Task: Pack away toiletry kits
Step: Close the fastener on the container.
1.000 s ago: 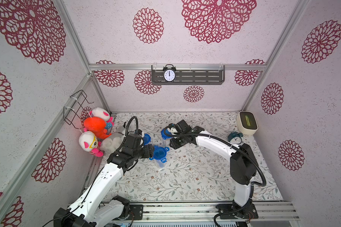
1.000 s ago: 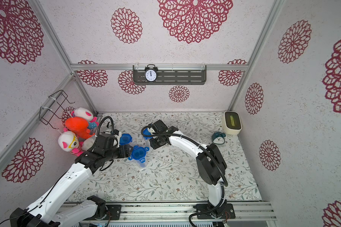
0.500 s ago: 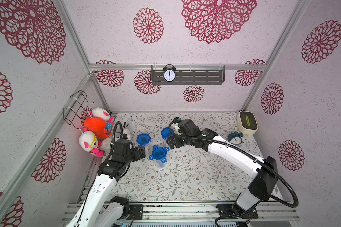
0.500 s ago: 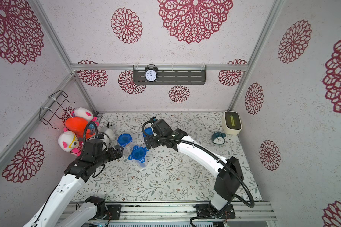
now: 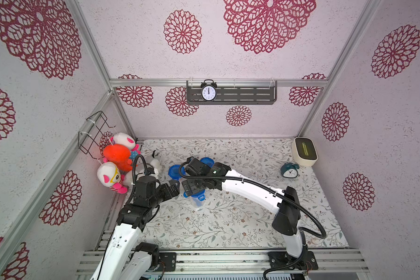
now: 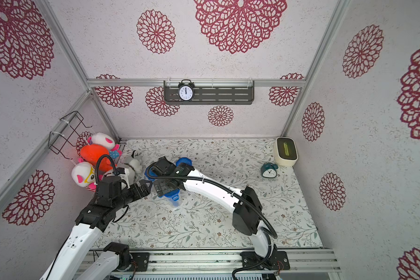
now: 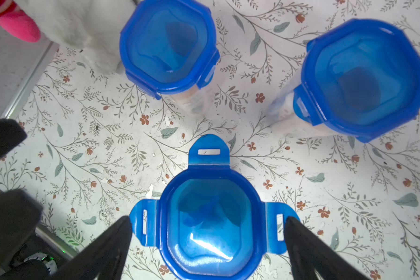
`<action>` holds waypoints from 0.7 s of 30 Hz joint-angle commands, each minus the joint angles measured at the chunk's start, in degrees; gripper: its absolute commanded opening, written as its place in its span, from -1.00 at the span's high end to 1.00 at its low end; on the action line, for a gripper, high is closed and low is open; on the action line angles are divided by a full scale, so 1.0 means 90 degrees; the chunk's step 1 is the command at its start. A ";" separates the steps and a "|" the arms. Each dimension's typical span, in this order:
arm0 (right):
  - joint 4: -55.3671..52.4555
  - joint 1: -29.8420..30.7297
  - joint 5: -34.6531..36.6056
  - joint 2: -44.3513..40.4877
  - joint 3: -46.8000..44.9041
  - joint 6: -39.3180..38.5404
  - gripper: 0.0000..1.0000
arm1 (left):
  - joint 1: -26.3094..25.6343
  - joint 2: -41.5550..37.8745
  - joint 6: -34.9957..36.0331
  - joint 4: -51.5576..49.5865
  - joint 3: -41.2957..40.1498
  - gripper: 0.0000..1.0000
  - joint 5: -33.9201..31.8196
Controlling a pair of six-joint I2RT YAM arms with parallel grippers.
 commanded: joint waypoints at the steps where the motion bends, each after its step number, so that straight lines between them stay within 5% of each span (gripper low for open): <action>1: -0.0550 0.0062 0.0365 0.0045 0.0376 0.0275 -0.97 | 0.0061 -0.0116 -0.0096 0.0099 -0.0033 -0.98 0.0002; 11: -0.0462 0.0057 0.0084 0.0126 0.0394 0.0270 -0.97 | 0.0125 -0.0038 -0.0174 -0.0497 0.0134 -0.99 -0.0318; 21: -0.0292 0.0057 -0.0087 0.0128 0.0205 0.0311 -0.97 | 0.0325 -0.0185 0.0548 -0.1094 0.0378 -0.97 -0.0325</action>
